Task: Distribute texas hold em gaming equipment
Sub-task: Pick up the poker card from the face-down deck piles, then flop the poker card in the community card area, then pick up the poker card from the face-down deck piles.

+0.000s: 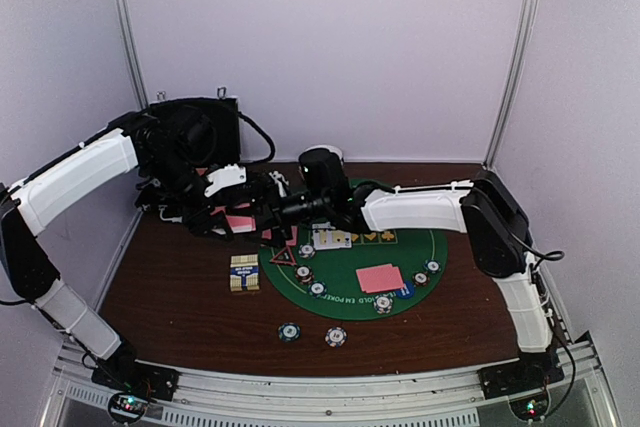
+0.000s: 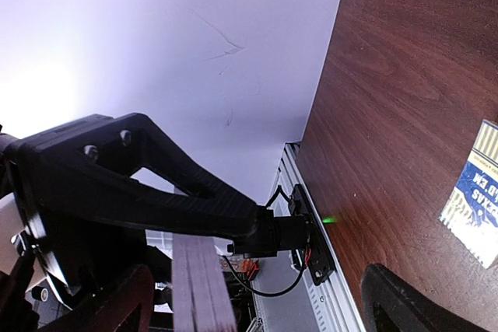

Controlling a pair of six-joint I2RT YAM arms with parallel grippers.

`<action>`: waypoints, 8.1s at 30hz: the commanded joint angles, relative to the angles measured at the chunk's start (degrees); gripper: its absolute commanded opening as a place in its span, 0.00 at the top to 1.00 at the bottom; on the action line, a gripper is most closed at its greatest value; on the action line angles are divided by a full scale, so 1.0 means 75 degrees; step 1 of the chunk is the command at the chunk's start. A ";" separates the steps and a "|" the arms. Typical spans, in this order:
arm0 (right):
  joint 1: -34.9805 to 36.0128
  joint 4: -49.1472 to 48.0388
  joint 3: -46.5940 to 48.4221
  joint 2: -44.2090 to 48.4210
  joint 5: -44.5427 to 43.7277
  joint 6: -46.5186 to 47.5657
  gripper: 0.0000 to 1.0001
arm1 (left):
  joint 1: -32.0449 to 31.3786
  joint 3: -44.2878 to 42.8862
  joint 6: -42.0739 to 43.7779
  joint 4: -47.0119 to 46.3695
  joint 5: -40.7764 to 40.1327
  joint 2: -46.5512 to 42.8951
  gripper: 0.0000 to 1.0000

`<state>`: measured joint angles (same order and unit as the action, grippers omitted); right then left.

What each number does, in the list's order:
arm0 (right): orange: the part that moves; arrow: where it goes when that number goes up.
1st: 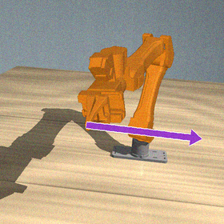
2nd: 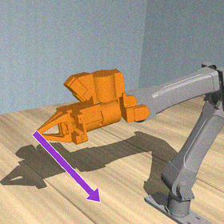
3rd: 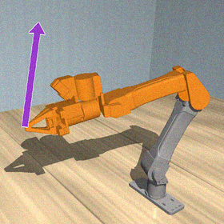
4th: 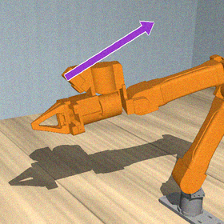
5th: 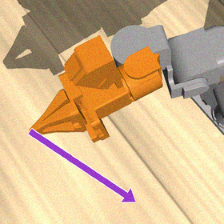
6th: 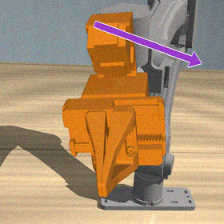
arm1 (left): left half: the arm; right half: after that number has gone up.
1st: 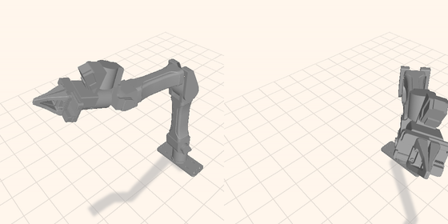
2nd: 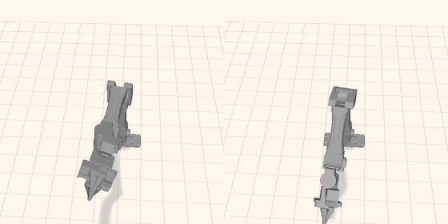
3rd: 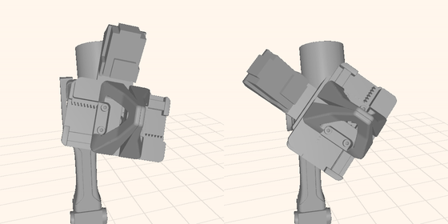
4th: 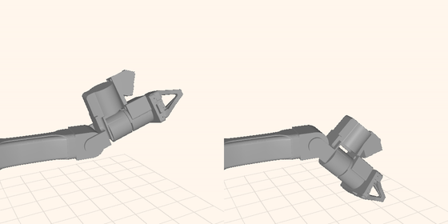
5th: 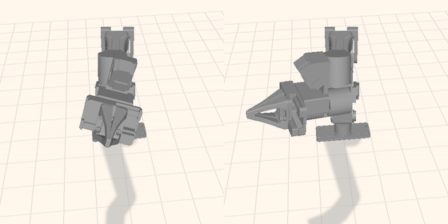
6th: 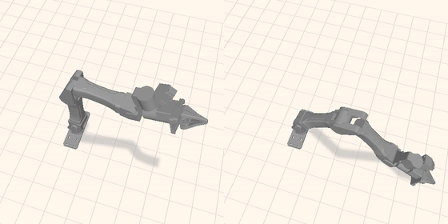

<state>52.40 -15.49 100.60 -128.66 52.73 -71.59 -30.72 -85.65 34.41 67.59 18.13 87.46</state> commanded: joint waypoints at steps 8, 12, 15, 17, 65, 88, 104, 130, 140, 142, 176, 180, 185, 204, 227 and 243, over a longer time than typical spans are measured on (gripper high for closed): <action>-0.0112 -0.0308 -0.0008 -0.0113 0.0255 -0.0259 0.17 | 0.0053 -0.0211 0.0060 -0.0119 0.0157 -0.0020 1.00; -0.0277 -0.0323 -0.0345 0.0123 0.0279 -0.0204 0.25 | 0.0053 -0.0173 0.0064 -0.0116 0.0126 -0.0071 1.00; -0.0350 -0.0108 -0.0504 0.0316 0.0290 -0.0004 0.32 | 0.0053 -0.0159 0.0063 -0.0121 0.0112 -0.0087 1.00; -0.0371 0.0235 -0.0532 0.0429 0.0283 0.0258 0.35 | 0.0053 -0.0153 0.0056 -0.0128 0.0119 -0.0094 1.00; -0.1309 0.2298 -0.1544 0.2715 0.0594 0.1528 1.00 | 0.0053 -0.0123 0.0038 -0.0115 -0.0003 -0.0072 1.00; -0.1631 0.9907 0.0360 0.2936 -0.6495 0.8443 1.00 | 0.0053 -0.0112 -0.0013 -0.0118 -0.0056 -0.0121 1.00; 0.0147 0.6563 -0.0559 0.0764 -1.2531 1.2242 1.00 | 0.0053 -0.0100 -0.0001 -0.0116 -0.0100 -0.0110 1.00; 0.0454 0.6196 -0.1535 0.0740 -1.2282 1.2196 0.22 | 0.0053 -0.0157 0.0052 -0.0008 -0.0057 -0.0060 1.00; -0.0244 0.7147 -0.1163 0.1738 -1.1388 0.9865 0.11 | 0.0053 -0.0156 0.0040 0.0002 -0.0048 -0.0071 1.00; -0.0558 0.7342 -0.1058 0.2167 -1.0774 0.9021 0.08 | 0.0053 -0.0153 0.0040 0.0000 -0.0059 -0.0078 1.00; -0.0696 0.3465 -0.1033 0.2368 -0.0275 0.2081 0.00 | 0.0053 -0.0210 0.0035 -0.0124 0.0086 0.0108 1.00; -0.0550 0.3473 -0.0865 0.2182 -0.0067 0.1912 0.00 | 0.0059 -0.0273 0.0013 -0.0154 0.0241 0.0196 1.00; -0.0468 0.3551 -0.0918 0.2177 0.0023 0.1893 0.00 | 0.0053 -0.0355 -0.0050 -0.0156 0.0425 0.0328 1.00; -0.0227 0.1889 -0.1148 0.1714 0.0284 0.0958 0.01 | 0.0053 -0.0357 -0.0064 -0.0159 0.0511 0.0307 1.00; -0.0142 0.0021 0.0087 0.0080 0.0169 -0.0617 0.13 | 0.0053 -0.0376 -0.0030 -0.0063 0.0549 0.0177 1.00; -0.0425 0.0370 -0.0703 0.0504 0.0387 -0.0300 0.36 | 0.0053 -0.0392 -0.0007 -0.0070 0.0448 0.0111 1.00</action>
<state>50.17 -13.91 97.93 -127.59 55.18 -75.16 -30.72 -86.80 34.35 68.31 20.45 89.97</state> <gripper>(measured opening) 0.671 0.671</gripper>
